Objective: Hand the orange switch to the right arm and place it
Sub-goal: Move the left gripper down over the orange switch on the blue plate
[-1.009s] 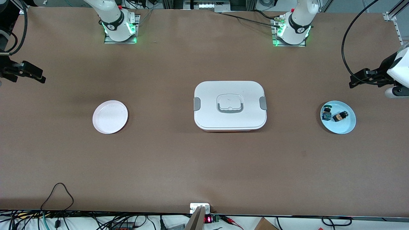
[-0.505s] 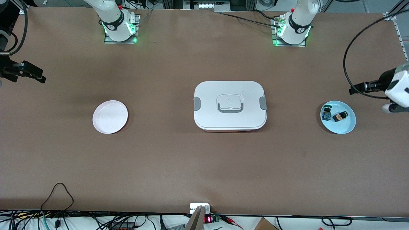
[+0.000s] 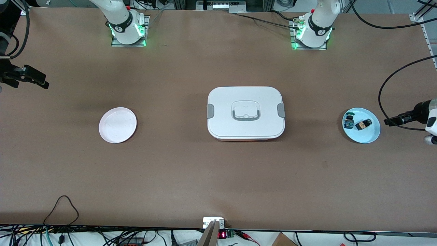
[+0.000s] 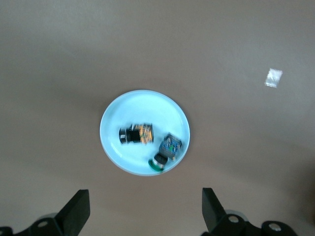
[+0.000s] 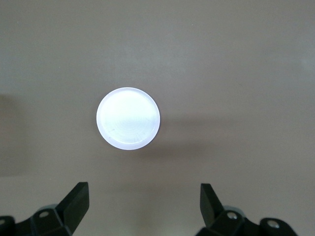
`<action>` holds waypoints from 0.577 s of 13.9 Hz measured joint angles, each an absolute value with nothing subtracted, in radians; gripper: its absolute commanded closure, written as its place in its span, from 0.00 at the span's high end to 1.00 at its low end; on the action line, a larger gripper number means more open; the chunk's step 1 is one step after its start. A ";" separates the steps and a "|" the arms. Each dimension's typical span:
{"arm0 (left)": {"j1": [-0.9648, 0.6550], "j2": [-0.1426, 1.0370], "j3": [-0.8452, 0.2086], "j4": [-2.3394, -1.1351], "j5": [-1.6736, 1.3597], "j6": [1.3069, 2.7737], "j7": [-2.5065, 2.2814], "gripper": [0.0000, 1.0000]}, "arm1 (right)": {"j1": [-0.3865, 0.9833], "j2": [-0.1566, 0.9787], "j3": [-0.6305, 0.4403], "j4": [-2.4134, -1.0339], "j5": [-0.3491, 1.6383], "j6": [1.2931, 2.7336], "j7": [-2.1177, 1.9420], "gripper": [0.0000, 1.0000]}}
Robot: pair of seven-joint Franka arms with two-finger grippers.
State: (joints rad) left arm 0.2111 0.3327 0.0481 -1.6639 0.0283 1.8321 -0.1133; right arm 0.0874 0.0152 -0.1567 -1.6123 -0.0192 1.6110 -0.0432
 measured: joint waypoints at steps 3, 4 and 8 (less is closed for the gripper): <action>0.218 0.337 0.050 -1.794 0.049 2.014 -0.121 1.00 | 0.087 0.015 -0.157 -1.612 -0.019 1.610 -0.043 1.00; 0.227 0.342 0.051 -1.838 0.053 2.083 -0.125 1.00 | 0.087 0.015 -0.157 -1.612 -0.019 1.609 -0.043 1.00; 0.272 0.415 0.052 -1.986 0.058 2.402 -0.124 0.99 | 0.087 0.015 -0.157 -1.612 -0.019 1.606 -0.043 1.00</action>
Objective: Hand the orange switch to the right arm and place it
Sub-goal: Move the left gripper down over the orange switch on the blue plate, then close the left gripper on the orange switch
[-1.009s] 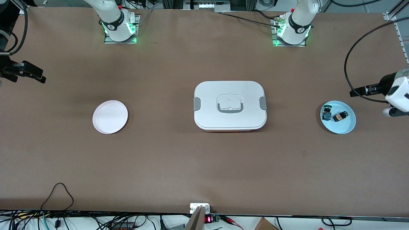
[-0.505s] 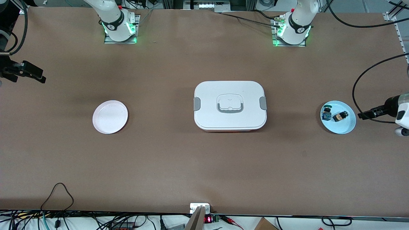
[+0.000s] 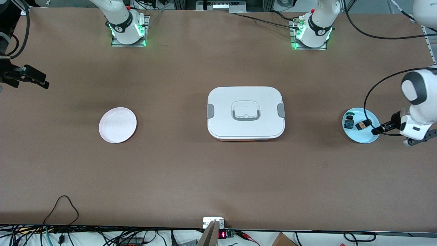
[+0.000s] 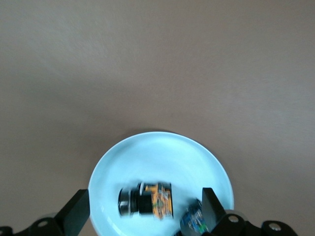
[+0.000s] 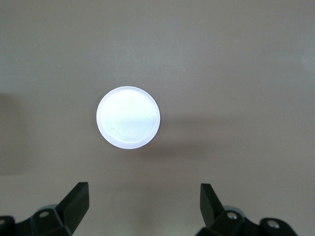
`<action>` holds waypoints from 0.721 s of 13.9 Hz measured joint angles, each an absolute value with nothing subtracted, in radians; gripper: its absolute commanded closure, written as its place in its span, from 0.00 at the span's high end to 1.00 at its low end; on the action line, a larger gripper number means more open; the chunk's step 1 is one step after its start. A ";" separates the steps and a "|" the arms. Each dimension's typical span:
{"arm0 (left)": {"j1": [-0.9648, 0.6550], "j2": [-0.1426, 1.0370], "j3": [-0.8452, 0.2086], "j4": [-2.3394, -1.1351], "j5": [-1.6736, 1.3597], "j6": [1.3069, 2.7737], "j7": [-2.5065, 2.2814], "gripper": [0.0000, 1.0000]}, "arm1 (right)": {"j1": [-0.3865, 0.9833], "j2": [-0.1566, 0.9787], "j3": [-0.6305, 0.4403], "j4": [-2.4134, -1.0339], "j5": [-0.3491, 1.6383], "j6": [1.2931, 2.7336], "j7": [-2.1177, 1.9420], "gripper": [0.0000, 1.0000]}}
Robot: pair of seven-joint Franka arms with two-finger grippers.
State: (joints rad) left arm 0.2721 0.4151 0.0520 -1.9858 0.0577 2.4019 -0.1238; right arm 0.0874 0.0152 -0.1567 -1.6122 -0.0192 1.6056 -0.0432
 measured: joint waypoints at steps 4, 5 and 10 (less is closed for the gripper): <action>0.273 0.472 0.050 -2.077 0.058 2.556 -0.124 0.98 | 0.087 0.015 -0.157 -1.612 -0.019 1.601 -0.043 1.00; 0.273 0.476 0.050 -2.083 0.058 2.559 -0.124 0.98 | 0.087 0.015 -0.157 -1.612 -0.019 1.601 -0.043 1.00; 0.273 0.478 0.050 -2.095 0.058 2.559 -0.124 0.98 | 0.087 0.015 -0.157 -1.612 -0.019 1.601 -0.043 1.00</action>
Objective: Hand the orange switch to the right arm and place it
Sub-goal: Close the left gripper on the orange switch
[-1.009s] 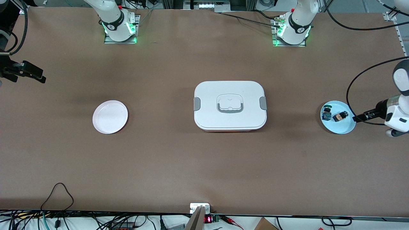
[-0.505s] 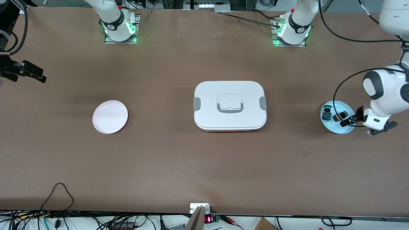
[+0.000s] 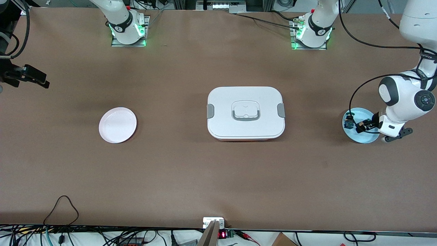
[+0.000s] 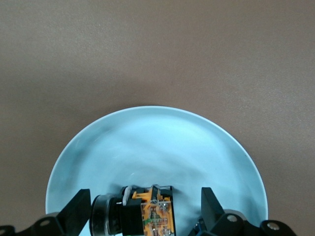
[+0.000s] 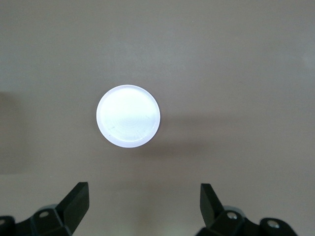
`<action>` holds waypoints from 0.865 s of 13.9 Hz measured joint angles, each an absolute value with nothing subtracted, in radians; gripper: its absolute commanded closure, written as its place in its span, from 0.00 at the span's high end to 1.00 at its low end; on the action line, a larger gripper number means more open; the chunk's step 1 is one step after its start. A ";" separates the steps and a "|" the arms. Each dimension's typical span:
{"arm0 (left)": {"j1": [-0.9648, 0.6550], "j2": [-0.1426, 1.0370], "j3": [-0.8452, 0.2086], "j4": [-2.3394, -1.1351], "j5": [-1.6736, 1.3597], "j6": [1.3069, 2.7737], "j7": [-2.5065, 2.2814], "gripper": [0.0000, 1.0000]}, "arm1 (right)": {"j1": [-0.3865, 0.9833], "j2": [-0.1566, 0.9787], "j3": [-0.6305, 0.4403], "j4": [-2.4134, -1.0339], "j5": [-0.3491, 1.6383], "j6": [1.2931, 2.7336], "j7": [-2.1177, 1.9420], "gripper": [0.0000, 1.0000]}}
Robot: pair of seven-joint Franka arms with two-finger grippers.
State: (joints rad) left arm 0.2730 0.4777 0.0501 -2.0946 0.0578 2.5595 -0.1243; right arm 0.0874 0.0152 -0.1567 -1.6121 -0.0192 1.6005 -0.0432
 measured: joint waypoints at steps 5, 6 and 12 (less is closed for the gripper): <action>0.273 0.467 0.051 -2.094 0.058 2.557 -0.124 0.98 | 0.087 0.015 -0.157 -1.612 -0.019 1.600 -0.043 1.00; 0.273 0.462 0.051 -2.093 0.058 2.556 -0.124 0.97 | 0.087 0.015 -0.157 -1.612 -0.019 1.600 -0.043 1.00; 0.290 0.469 0.053 -2.107 0.058 2.543 -0.125 0.95 | 0.087 0.015 -0.157 -1.612 -0.019 1.600 -0.043 1.00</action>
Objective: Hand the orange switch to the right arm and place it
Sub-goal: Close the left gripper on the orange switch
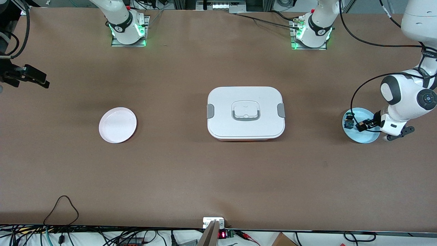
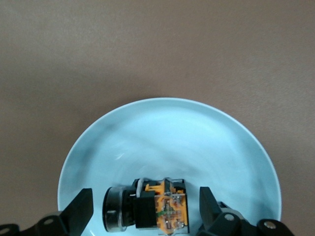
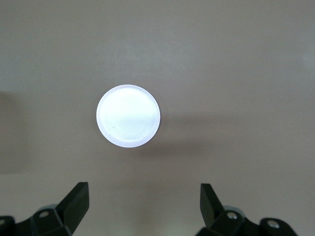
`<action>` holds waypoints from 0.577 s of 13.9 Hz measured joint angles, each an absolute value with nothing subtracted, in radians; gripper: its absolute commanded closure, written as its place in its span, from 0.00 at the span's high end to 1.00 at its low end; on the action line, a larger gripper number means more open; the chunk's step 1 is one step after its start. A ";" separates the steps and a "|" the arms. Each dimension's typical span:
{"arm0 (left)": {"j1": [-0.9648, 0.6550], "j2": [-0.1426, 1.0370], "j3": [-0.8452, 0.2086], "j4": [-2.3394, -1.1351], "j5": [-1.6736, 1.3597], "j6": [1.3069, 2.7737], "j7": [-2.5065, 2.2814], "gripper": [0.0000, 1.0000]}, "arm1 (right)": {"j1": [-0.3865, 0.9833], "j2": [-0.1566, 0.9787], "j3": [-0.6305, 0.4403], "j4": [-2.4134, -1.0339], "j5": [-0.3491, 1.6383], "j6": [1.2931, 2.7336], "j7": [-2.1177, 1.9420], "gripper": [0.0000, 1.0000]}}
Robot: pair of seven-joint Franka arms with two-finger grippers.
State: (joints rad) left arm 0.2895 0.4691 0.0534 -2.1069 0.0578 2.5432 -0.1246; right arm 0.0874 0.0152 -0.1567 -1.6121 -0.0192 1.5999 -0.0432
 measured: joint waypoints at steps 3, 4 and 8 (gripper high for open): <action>0.291 0.471 0.054 -2.121 0.058 2.542 -0.125 0.78 | 0.087 0.015 -0.157 -1.612 -0.019 1.600 -0.043 1.00; 0.292 0.475 0.054 -2.124 0.058 2.542 -0.125 0.62 | 0.087 0.015 -0.157 -1.612 -0.019 1.600 -0.043 1.00; 0.306 0.486 0.053 -2.118 0.058 2.532 -0.125 0.26 | 0.088 0.017 -0.157 -1.612 -0.019 1.600 -0.043 1.00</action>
